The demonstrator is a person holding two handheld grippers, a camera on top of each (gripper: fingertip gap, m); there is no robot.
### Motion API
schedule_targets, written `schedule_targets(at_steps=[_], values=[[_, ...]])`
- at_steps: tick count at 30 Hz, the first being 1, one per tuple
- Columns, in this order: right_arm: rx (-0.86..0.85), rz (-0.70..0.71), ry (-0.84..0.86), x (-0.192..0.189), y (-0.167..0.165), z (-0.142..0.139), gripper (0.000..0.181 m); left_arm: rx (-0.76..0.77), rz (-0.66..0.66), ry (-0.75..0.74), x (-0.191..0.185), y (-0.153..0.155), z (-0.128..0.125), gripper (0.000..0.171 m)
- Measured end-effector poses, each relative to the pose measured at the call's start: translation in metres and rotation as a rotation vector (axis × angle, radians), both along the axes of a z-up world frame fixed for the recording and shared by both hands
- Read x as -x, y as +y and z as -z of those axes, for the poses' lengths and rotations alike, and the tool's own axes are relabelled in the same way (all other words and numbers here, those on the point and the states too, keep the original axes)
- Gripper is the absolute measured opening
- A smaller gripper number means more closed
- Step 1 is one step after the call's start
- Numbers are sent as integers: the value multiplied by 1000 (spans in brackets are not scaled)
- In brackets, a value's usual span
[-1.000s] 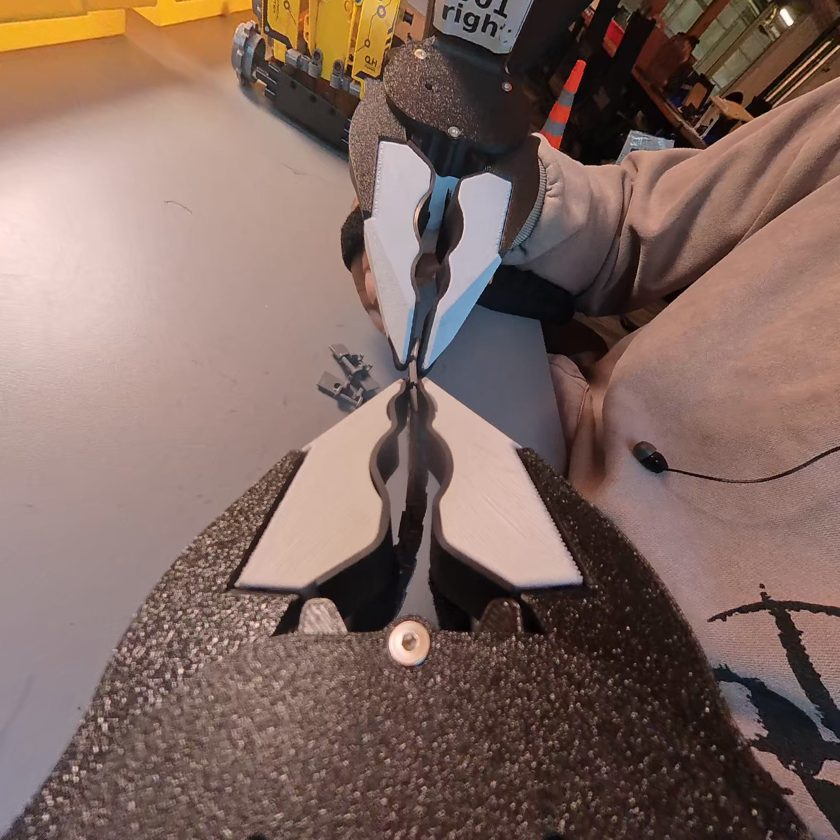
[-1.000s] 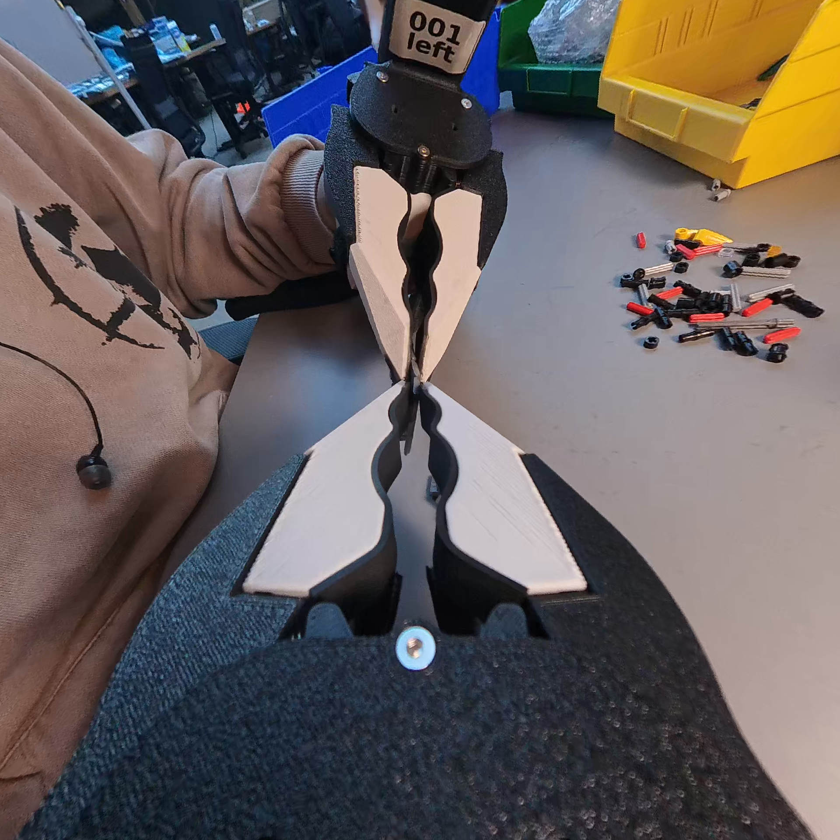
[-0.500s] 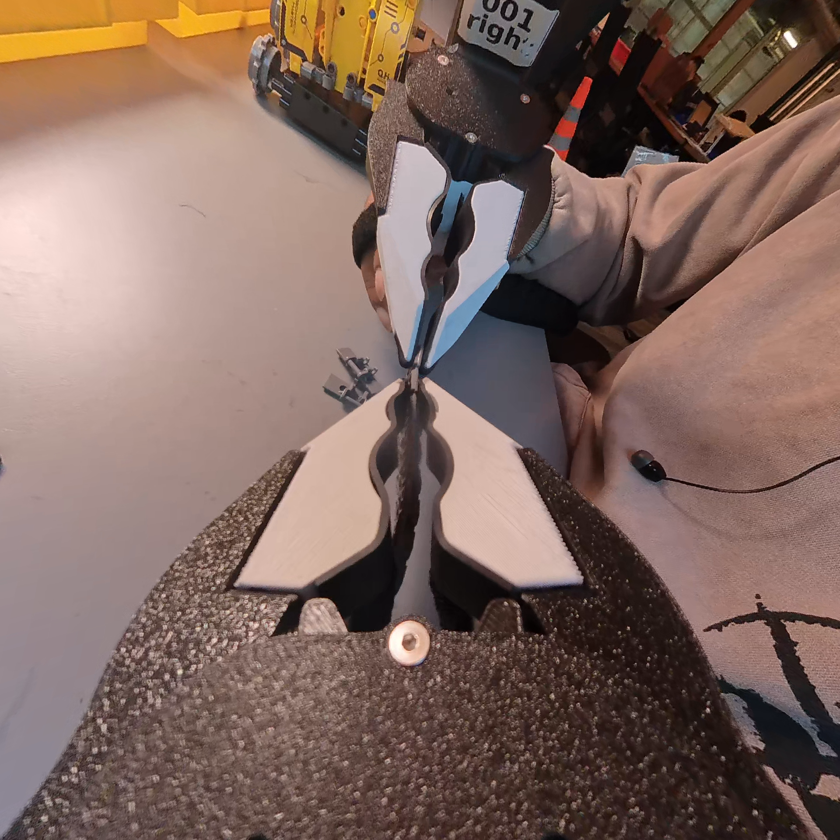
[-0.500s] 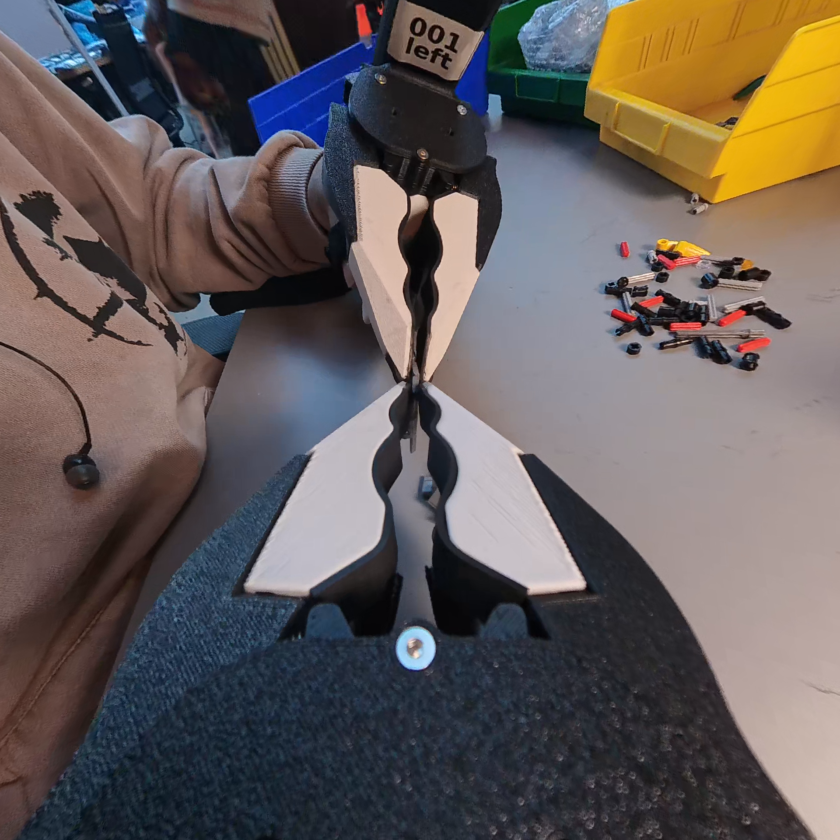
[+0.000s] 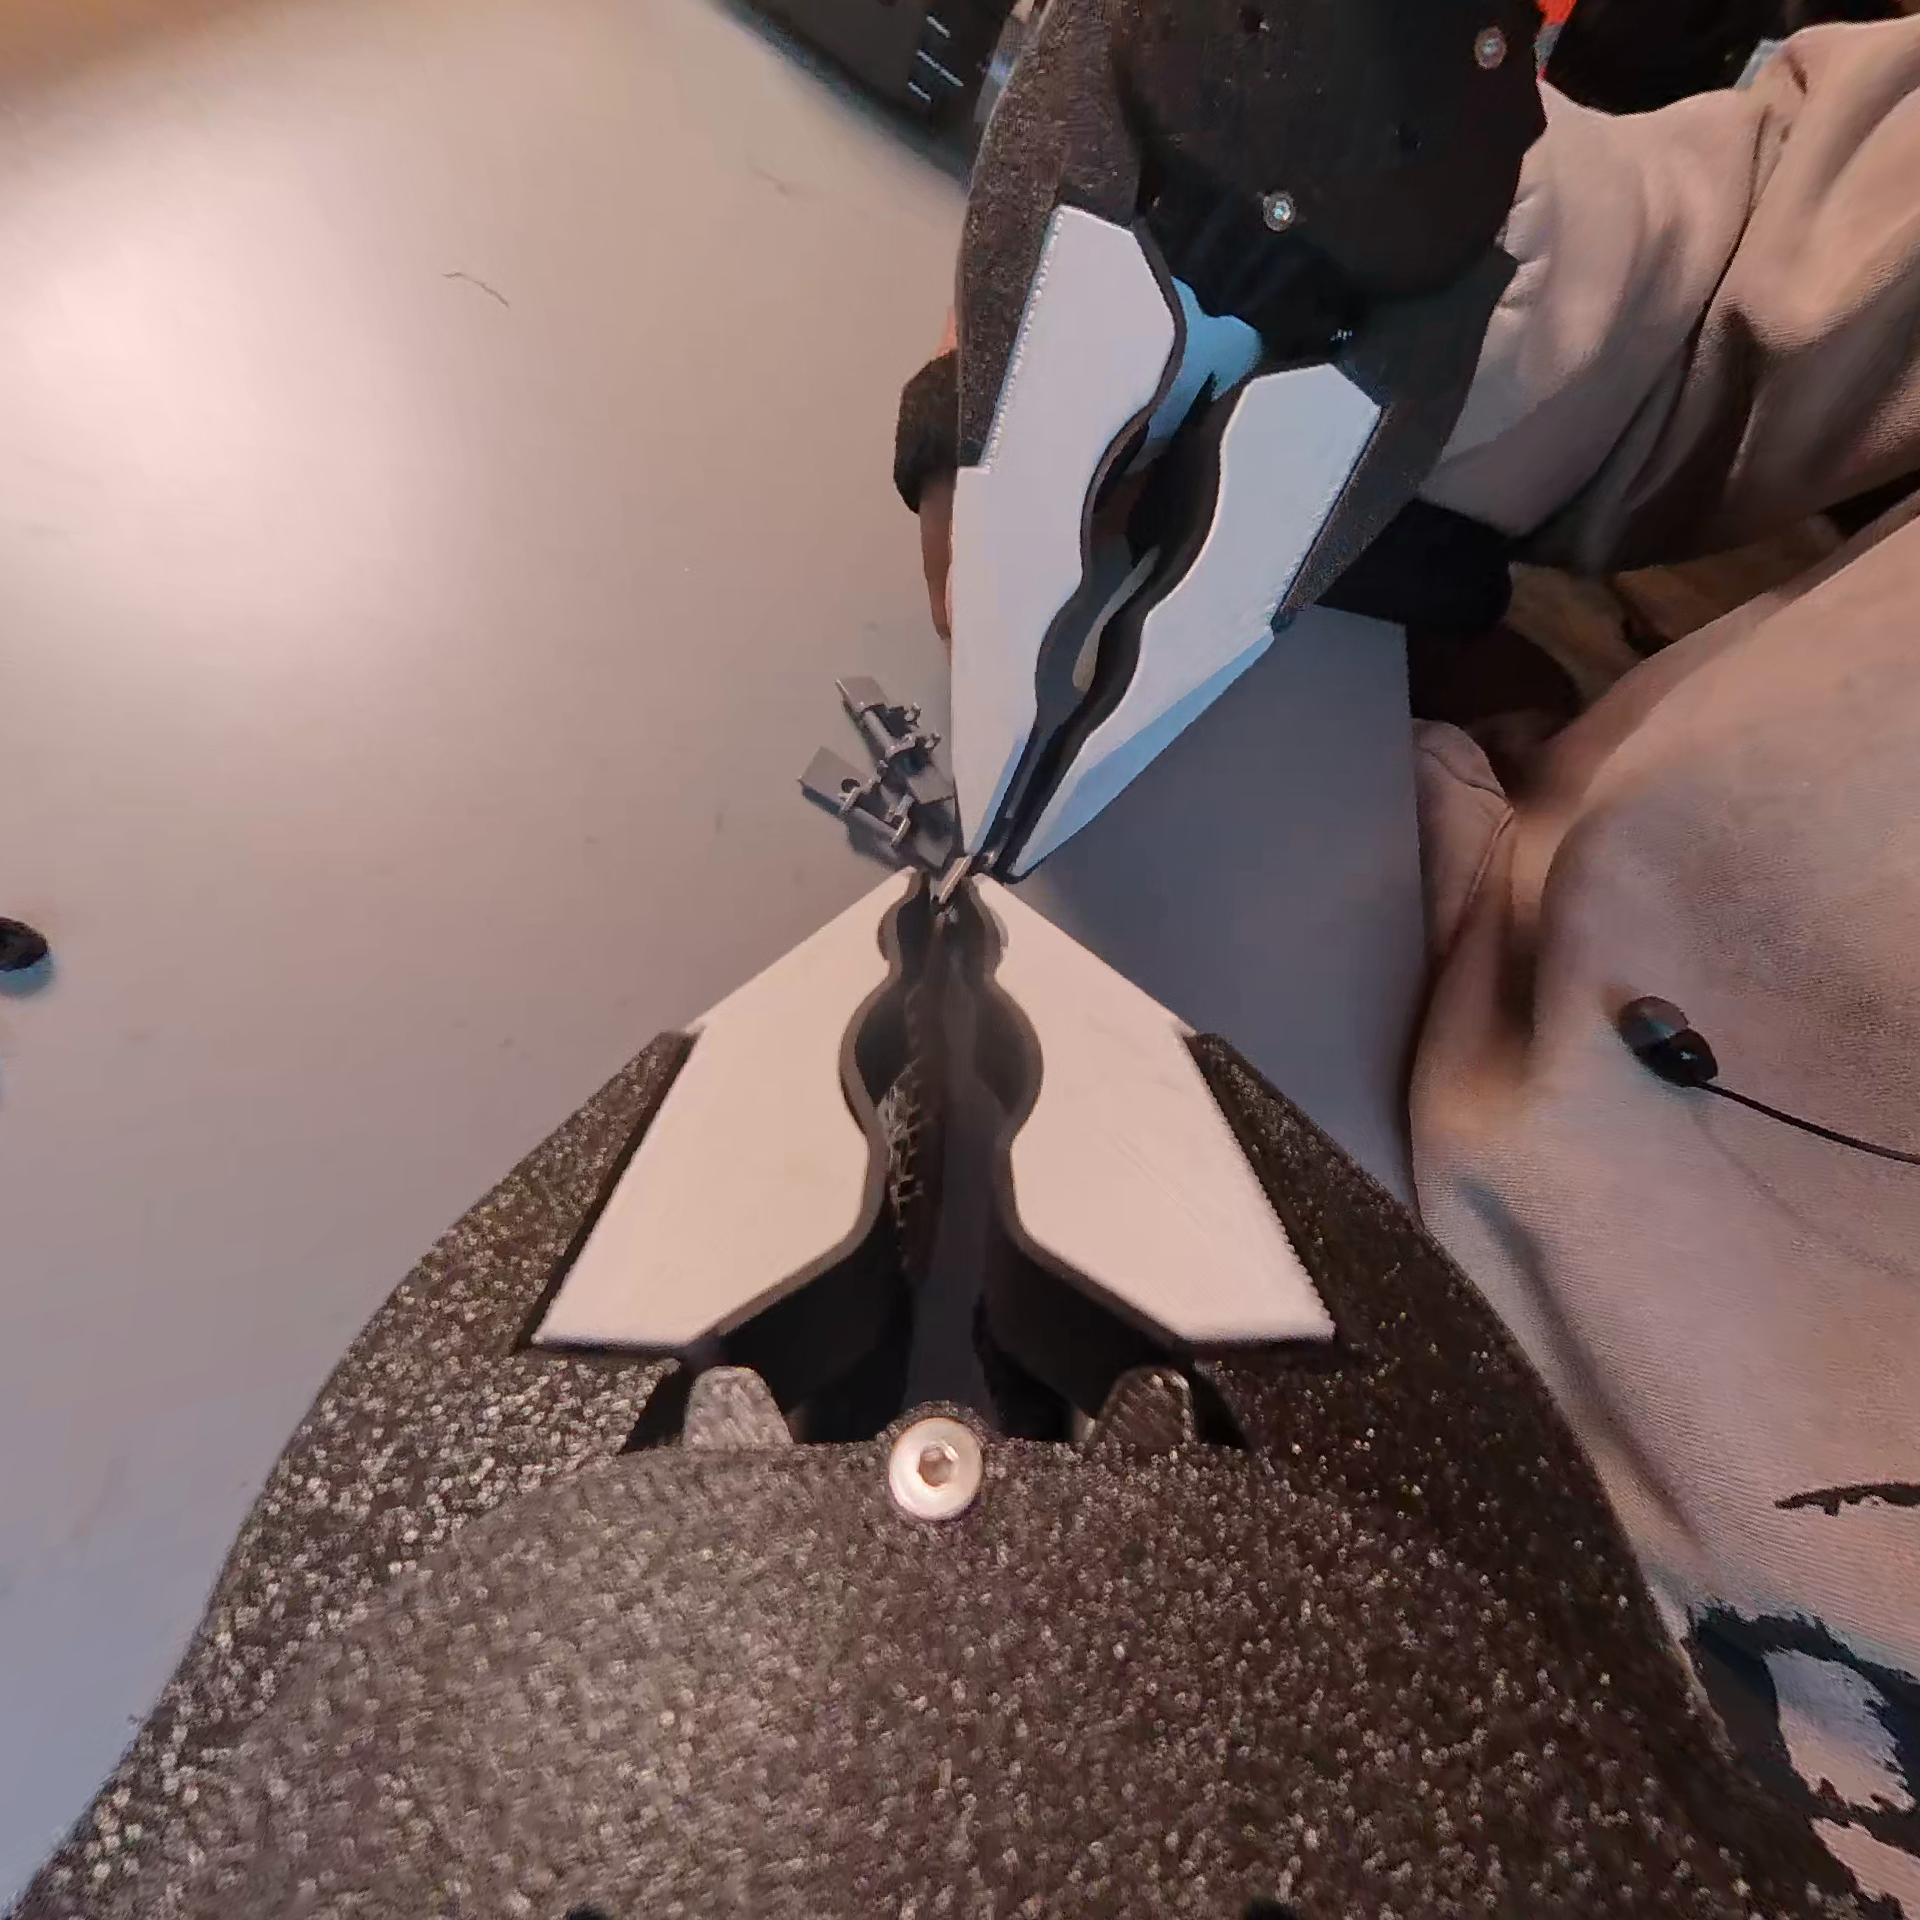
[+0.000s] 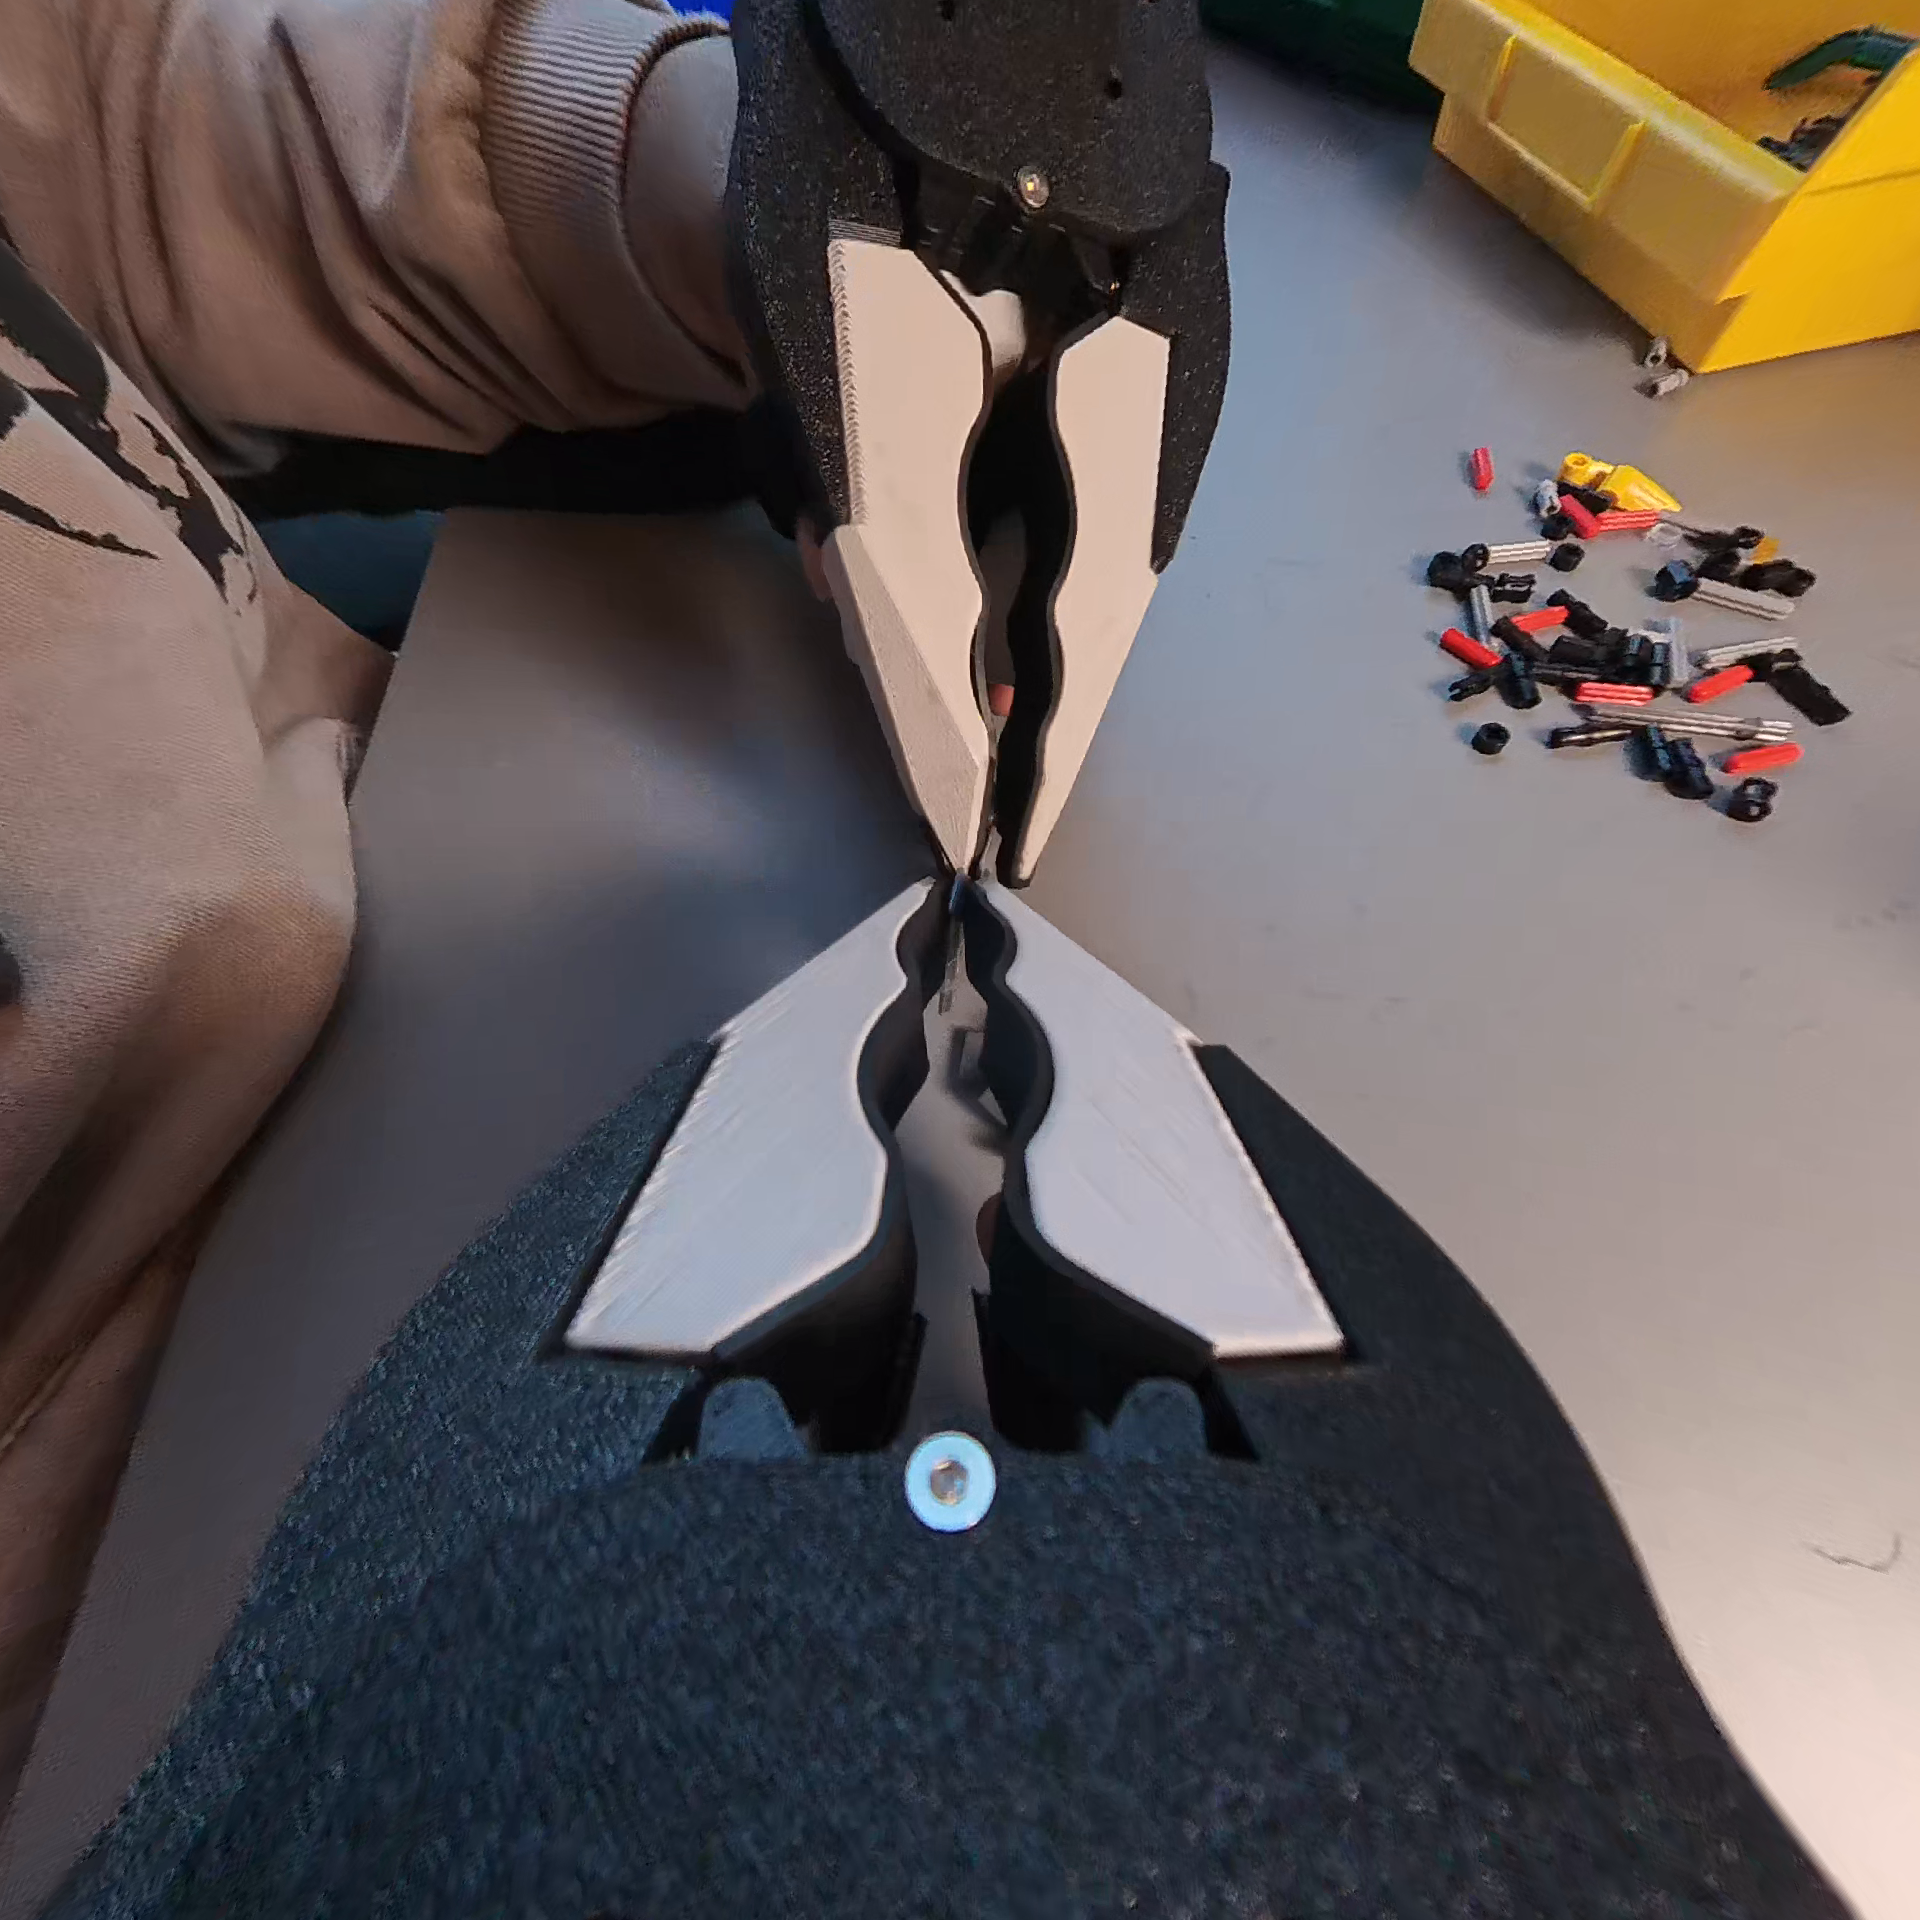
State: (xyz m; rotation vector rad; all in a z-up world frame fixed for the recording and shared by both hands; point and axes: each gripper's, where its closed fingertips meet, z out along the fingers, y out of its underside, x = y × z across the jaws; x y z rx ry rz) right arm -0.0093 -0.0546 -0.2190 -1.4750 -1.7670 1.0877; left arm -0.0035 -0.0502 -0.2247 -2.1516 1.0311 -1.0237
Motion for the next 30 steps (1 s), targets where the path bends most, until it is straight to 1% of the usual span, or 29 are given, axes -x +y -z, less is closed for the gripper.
schedule_targets(at_steps=[6, 15, 16, 17, 18, 19, 20, 21, 22, 23, 24, 26, 27, 29, 30], values=[[-137, -9, -7, 0, 0, 2, 0, -1, -4, 5, -1, 1, 1, 3], [-284, -41, -12, -3, -3, 2, 0, -10, 7, 6, -4, 0, 2, 2], [-302, -40, -8, -3, -3, 2, 0, -12, 5, 6, -4, 0, 2, 2], [-310, -46, -7, -3, -4, 2, 0, -32, -32, 24, -2, 7, 4, 2], [-237, -179, 40, -4, -29, -3, 0, -84, -138, 76, 8, 26, 7, 2], [-90, -306, 153, 3, -74, -23, 0, -88, -154, 85, 11, 35, 5, 2], [-277, -314, 79, 7, -72, -2, 0, -112, -120, 101, 9, 33, 1, 2], [-284, -232, 96, 5, -48, -7, 0, -114, -56, 79, 0, 19, -4, 2], [-224, -151, 150, -3, -24, -28, 0, -116, -18, 60, -4, 10, -4, 2], [-178, -117, 197, -8, -14, -45, 0, -105, -21, 38, -3, 8, -4, 2], [-114, -87, 238, -9, -9, -55, 0, -104, -55, 37, 2, 14, -7, 2], [-80, -64, 239, -8, -4, -52, 0, -112, -62, 54, 8, 18, -9, 2], [-68, -56, 248, -8, -2, -55, 0, -111, -66, 41, 7, 19, -10, 2], [-44, 12, 289, -10, 16, -64, 0, -97, -67, 7, 6, 19, -12, 2], [-41, 43, 280, -12, 24, -63, 0, -94, -61, -2, 5, 18, -12, 2]])
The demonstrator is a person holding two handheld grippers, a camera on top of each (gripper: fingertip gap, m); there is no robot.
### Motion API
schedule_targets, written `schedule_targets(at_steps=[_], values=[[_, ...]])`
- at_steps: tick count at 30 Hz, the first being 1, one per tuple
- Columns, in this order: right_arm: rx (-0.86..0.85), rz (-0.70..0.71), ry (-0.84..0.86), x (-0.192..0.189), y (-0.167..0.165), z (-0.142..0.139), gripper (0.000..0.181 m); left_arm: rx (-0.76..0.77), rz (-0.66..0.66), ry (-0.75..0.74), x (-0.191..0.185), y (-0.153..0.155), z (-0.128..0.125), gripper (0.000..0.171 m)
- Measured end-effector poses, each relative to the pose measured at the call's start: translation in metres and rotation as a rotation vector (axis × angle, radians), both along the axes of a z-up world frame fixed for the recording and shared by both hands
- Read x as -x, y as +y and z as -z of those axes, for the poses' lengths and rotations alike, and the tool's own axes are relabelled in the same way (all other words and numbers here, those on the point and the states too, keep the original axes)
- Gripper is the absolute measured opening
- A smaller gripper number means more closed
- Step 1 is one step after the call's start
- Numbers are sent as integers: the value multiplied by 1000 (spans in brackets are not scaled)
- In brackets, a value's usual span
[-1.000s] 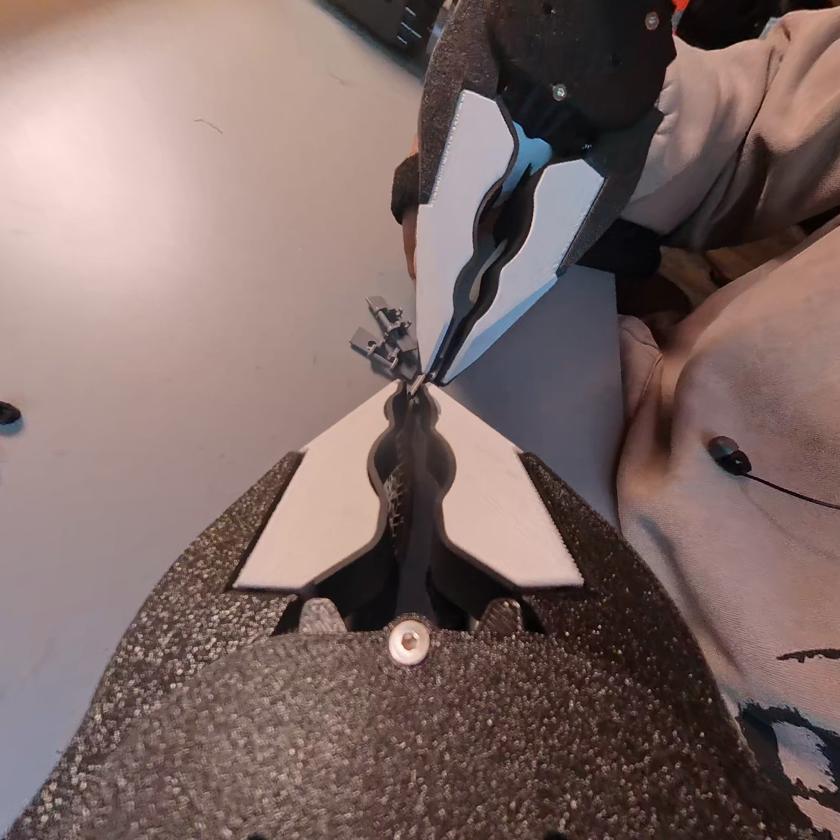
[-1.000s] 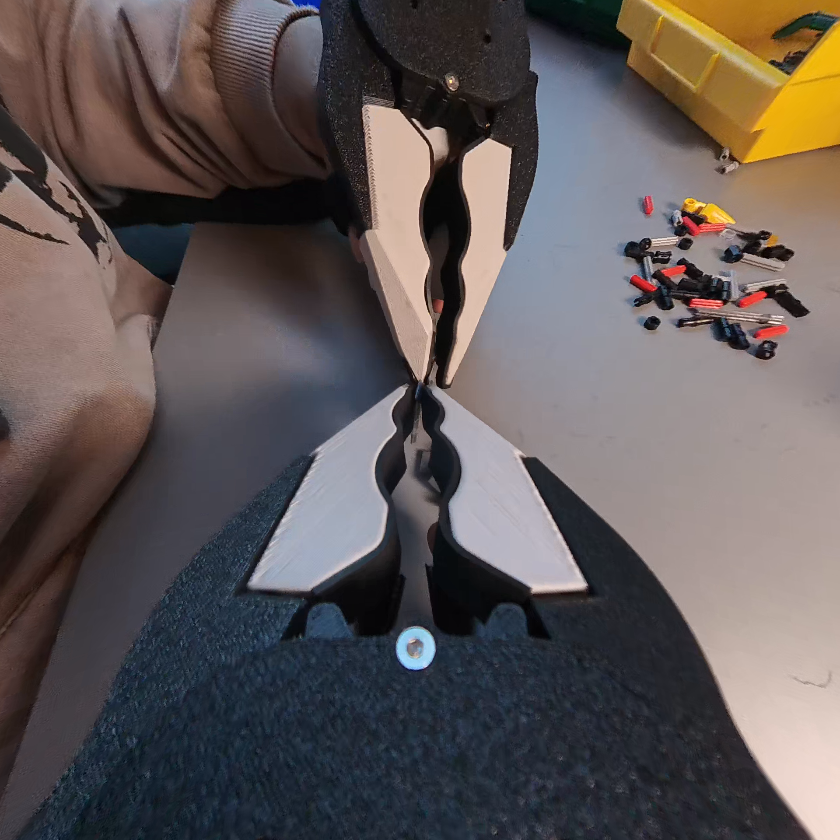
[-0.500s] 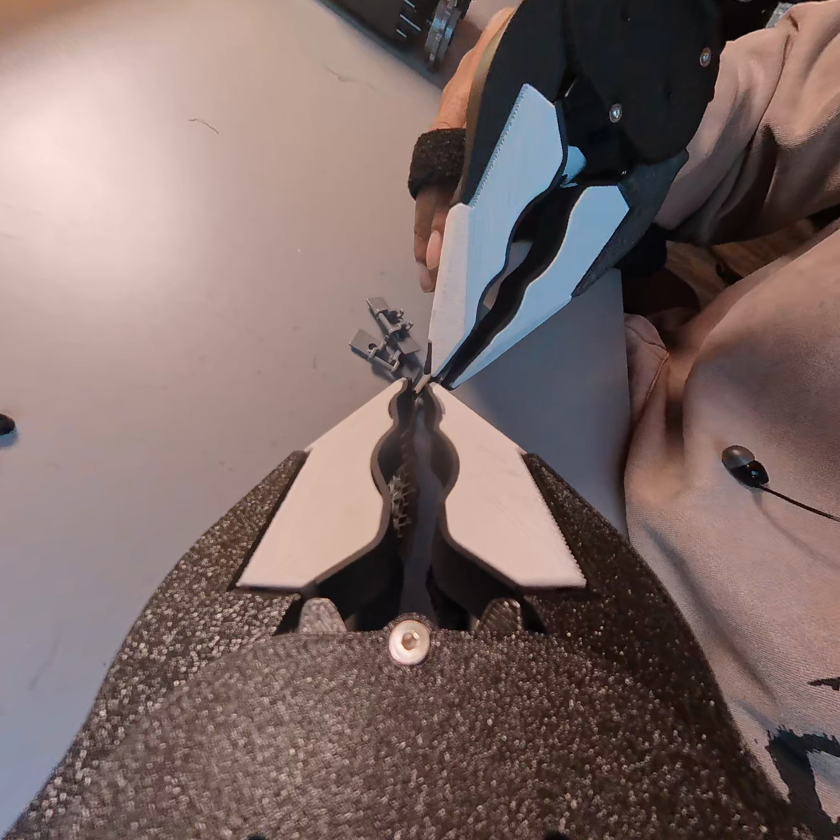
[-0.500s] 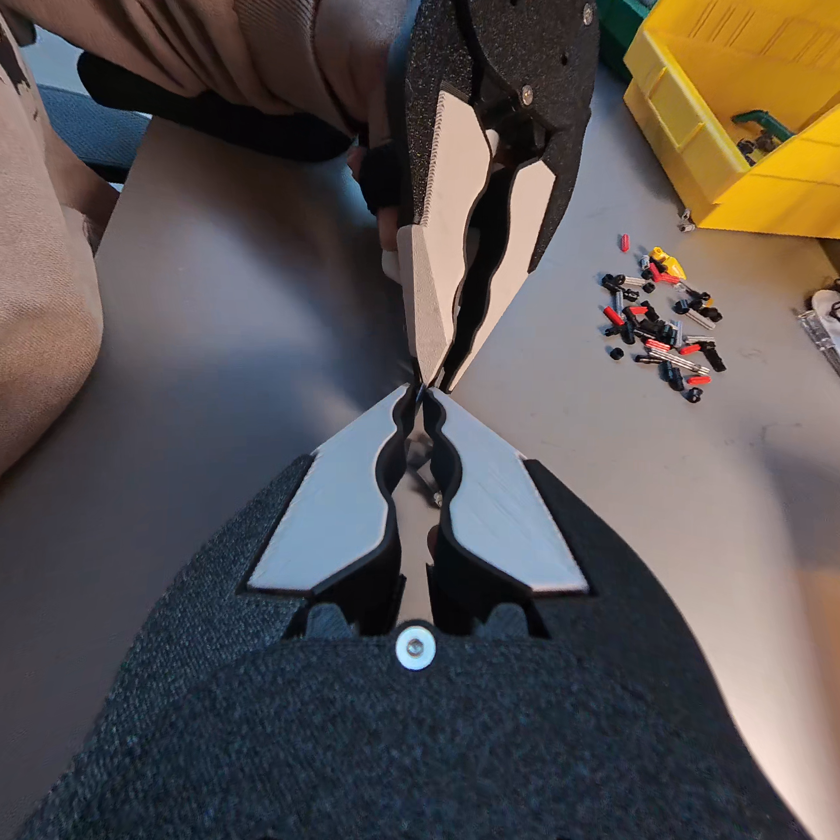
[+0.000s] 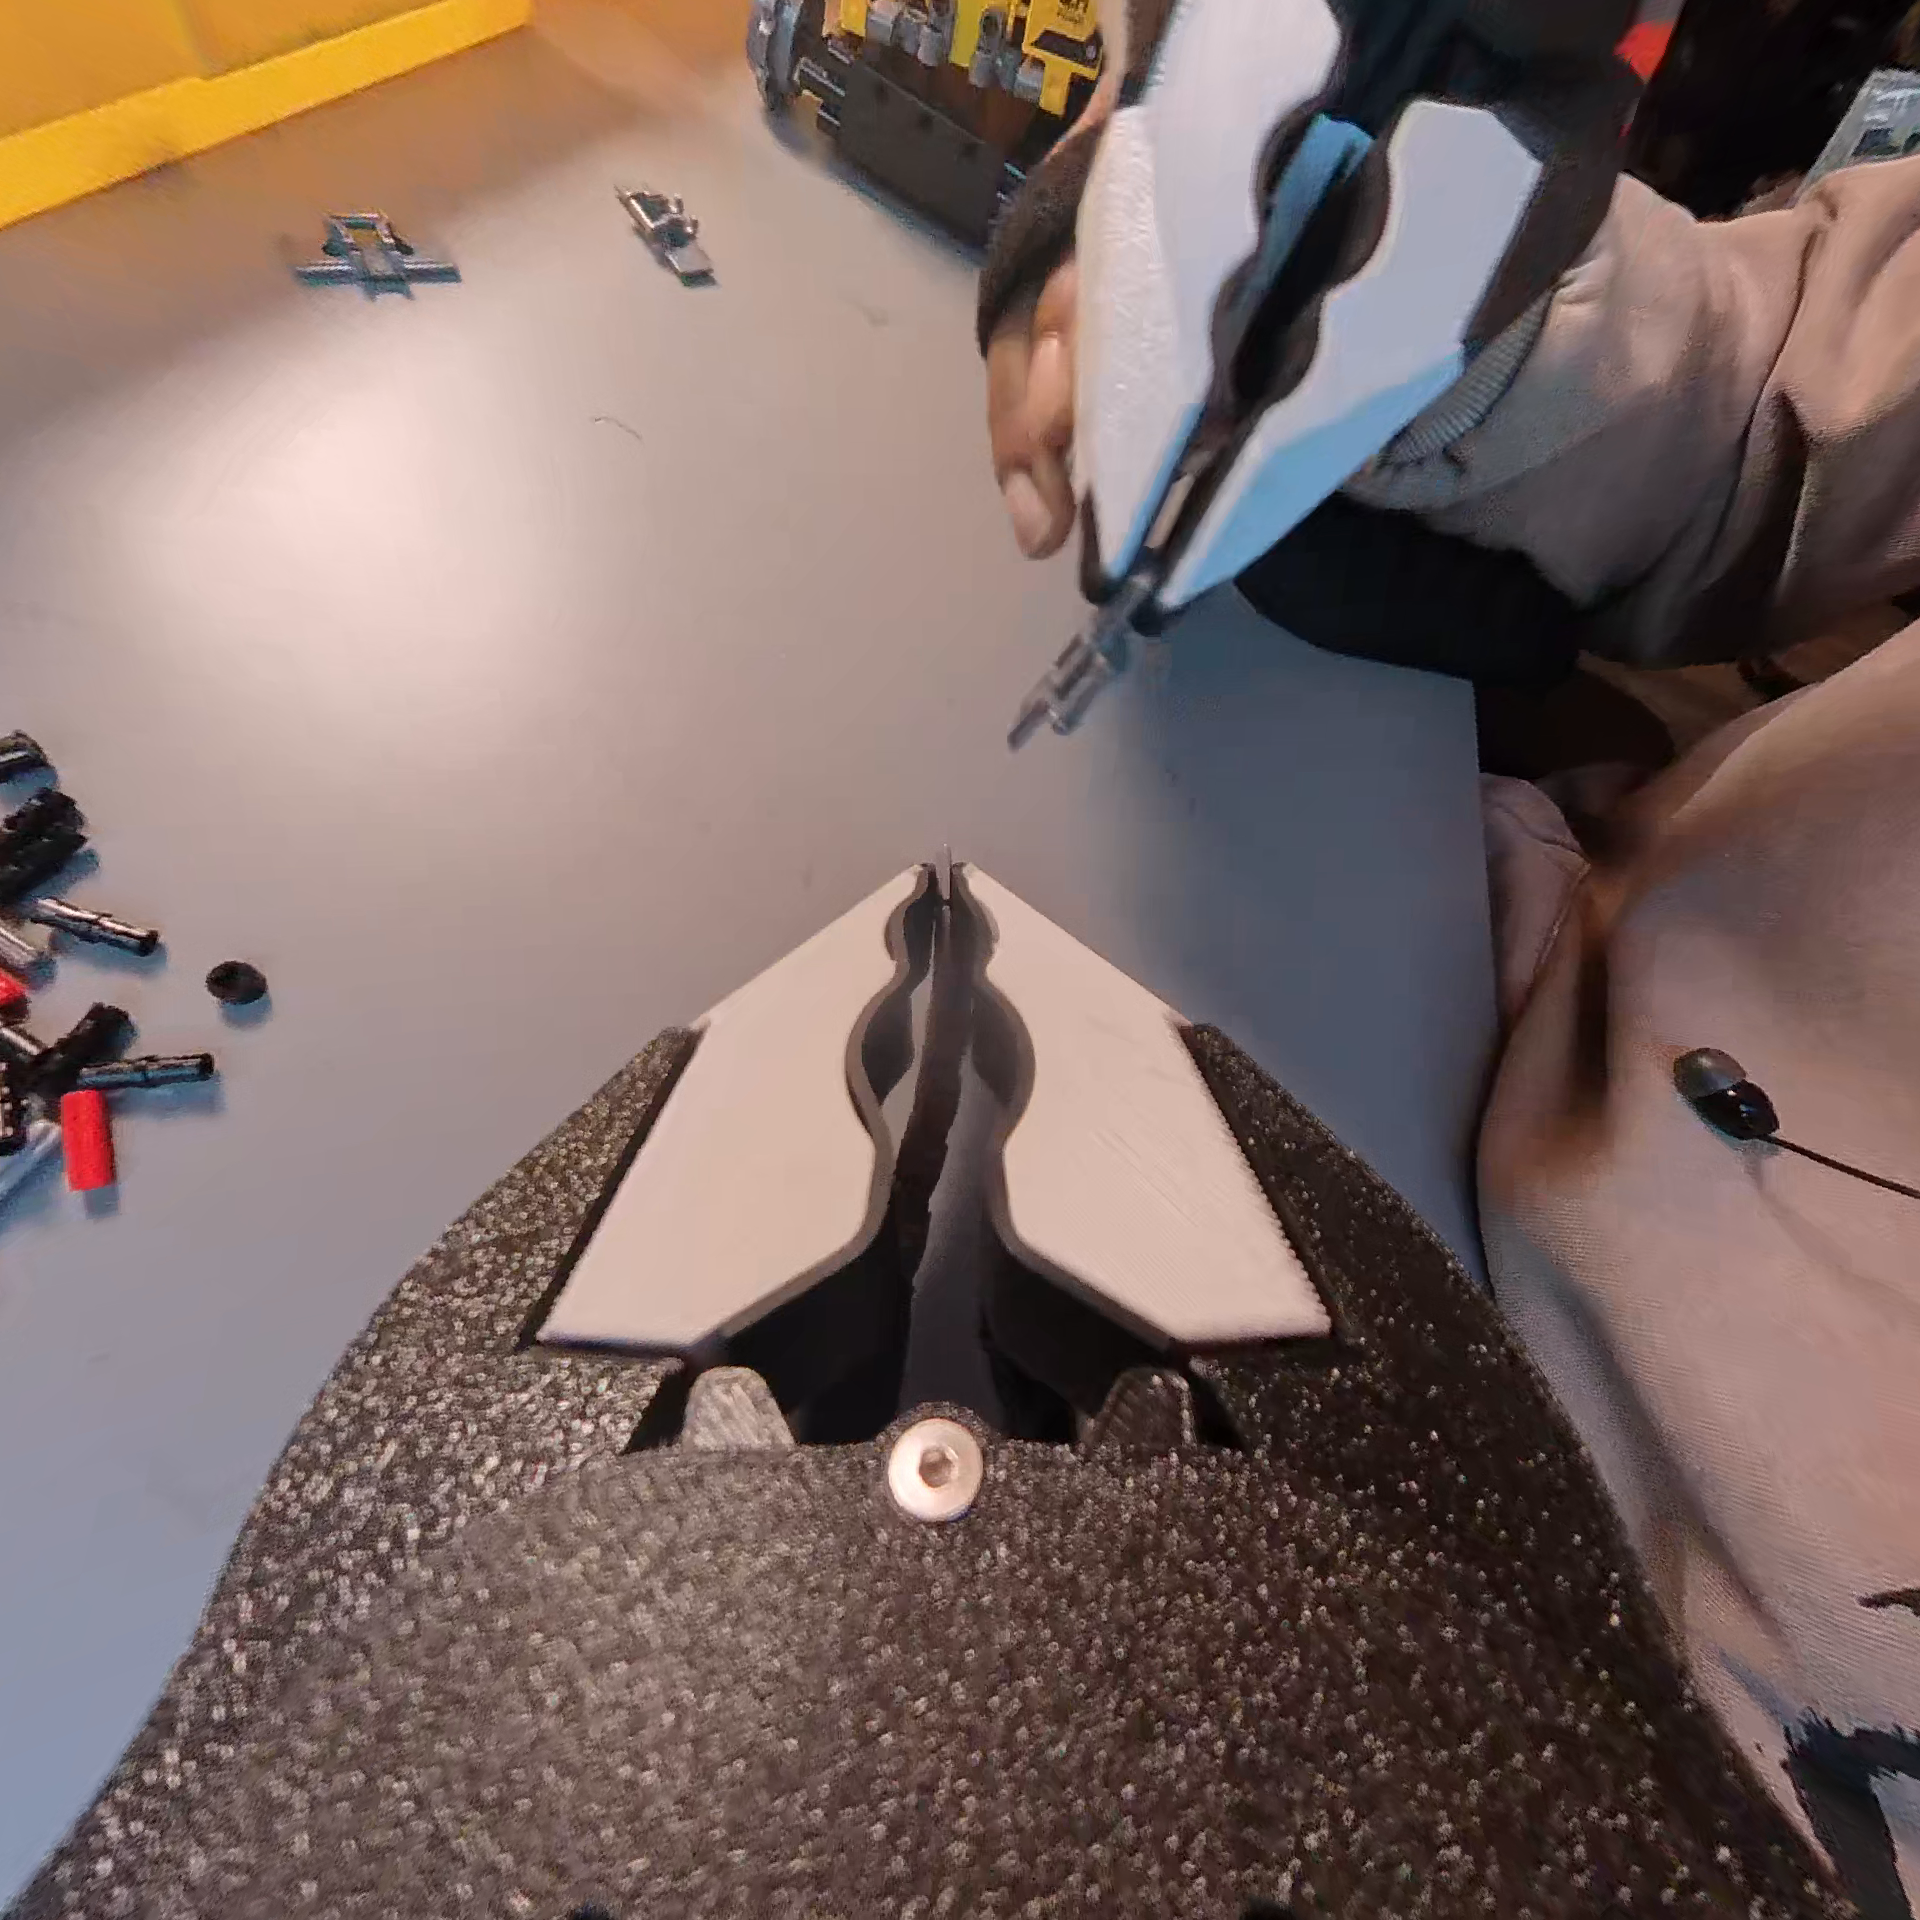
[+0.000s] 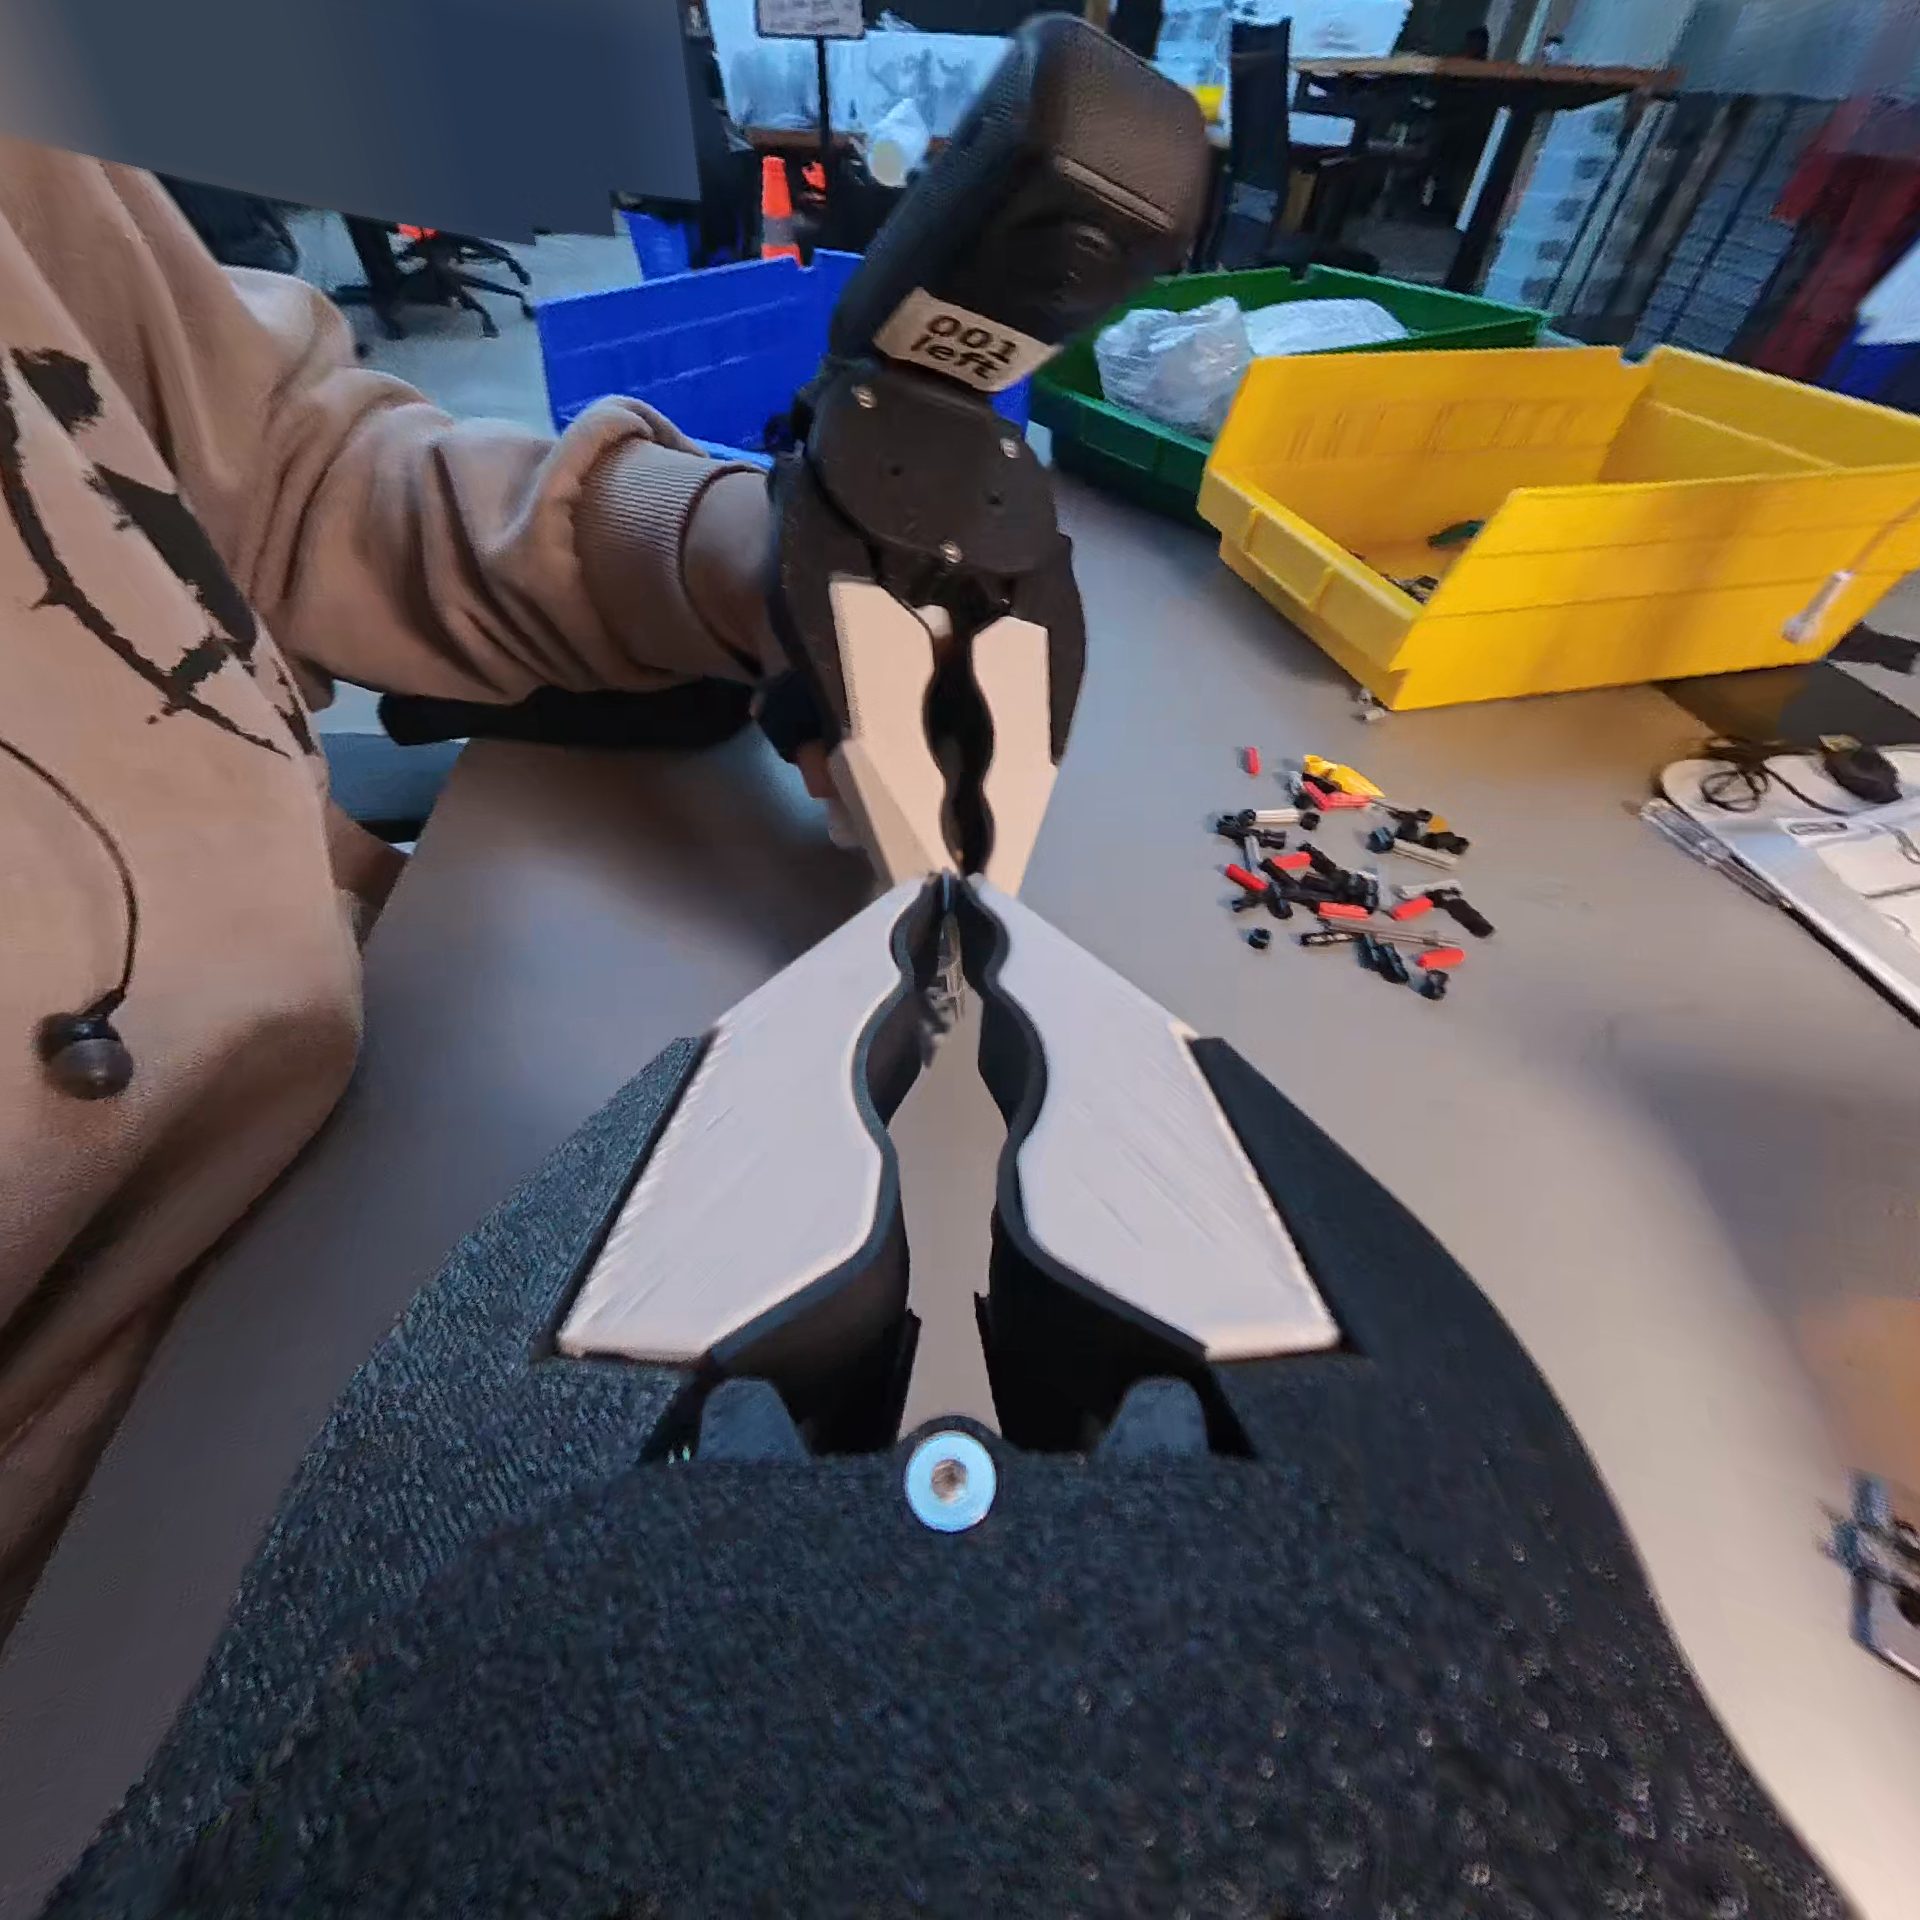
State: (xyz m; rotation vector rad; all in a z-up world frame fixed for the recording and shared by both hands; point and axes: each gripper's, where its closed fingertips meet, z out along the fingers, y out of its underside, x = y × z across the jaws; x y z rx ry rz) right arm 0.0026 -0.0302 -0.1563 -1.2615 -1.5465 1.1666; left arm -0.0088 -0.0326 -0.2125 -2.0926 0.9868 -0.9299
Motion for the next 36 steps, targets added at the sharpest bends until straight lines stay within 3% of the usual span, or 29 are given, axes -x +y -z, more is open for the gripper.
schedule_targets(at_steps=[8, 12, 15, 18, 21, 26, 29, 36], values=[[50, 108, -212, -3, 27, 50, 1, 24, -25, -138, 5, 5, -11, 3], [73, 161, -290, -6, 36, 65, 16, 19, -28, -141, 6, 4, -10, 3], [63, 214, -271, -7, 46, 61, 31, 14, -29, -147, 6, 5, -11, 3], [85, 237, -162, -6, 50, 38, 44, 17, -34, -180, 7, 6, -15, 3], [145, 145, -98, -2, 32, 23, 40, 23, -26, -239, 6, 5, -23, 3], [220, -13, -104, 13, -8, 26, 26, 59, 17, -360, -1, -2, -39, 3], [204, -28, -118, 17, -14, 29, 8, 73, 38, -390, -3, -6, -44, 3], [268, -67, -85, 9, -14, 20, 6, 57, 103, -353, 2, -16, -44, 9]])
